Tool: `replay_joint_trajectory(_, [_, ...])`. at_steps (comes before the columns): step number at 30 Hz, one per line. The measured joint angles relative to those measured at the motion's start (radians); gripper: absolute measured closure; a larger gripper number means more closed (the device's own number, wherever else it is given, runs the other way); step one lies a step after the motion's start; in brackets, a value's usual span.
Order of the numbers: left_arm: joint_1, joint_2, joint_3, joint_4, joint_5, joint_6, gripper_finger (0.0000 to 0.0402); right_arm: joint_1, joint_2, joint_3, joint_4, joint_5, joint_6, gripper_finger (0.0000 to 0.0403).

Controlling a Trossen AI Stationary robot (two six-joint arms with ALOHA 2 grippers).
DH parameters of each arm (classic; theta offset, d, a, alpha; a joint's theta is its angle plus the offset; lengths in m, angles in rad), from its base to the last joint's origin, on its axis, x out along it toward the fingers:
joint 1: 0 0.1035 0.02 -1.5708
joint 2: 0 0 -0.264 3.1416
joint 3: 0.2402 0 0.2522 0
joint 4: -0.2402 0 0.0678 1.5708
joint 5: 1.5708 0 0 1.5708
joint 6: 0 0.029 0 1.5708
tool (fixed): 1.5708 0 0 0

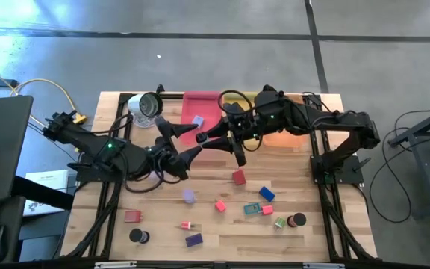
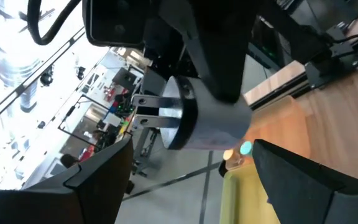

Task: Pick & Place Office items
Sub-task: Put the white black charger adapter into the red bin

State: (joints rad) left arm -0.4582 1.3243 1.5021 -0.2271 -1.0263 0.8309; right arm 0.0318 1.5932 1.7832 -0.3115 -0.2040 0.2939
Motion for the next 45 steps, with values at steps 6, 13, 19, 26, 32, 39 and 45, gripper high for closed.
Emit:
replay_joint_trajectory(6, [0.042, 0.0, 0.0, 0.008, 0.055, 0.019, 0.0076, -0.02, 0.0, 0.0, 0.01, -0.012, -0.002, 0.0291])
replay_joint_trajectory(13, [0.078, 0.0, 0.0, 0.049, 0.107, 0.059, 0.0076, -0.035, 0.0, 0.0, 0.01, -0.04, -0.001, 0.0291])
replay_joint_trajectory(19, [0.106, 0.0, 0.0, 0.098, 0.13, 0.08, 0.0076, -0.035, 0.0, 0.0, 0.01, -0.039, -0.01, 0.0291])
replay_joint_trajectory(26, [0.111, 0.0, 0.0, 0.112, 0.21, 0.09, 0.0076, -0.035, 0.0, 0.0, -0.001, -0.04, -0.011, 0.0291])
replay_joint_trajectory(32, [0.111, 0.001, 0.0, 0.131, 0.236, 0.092, 0.0076, -0.035, 0.0, 0.002, -0.015, -0.041, -0.011, 0.0291])
replay_joint_trajectory(39, [0.111, 0.029, 0.0, 0.143, 0.238, 0.096, 0.009, -0.035, 0.0, 0.001, -0.039, -0.06, -0.011, 0.0291])
replay_joint_trajectory(45, [0.111, 0.044, 0.0, 0.153, 0.216, 0.121, 0.0115, -0.035, 0.0, 0.0, -0.044, -0.061, -0.006, 0.0291])
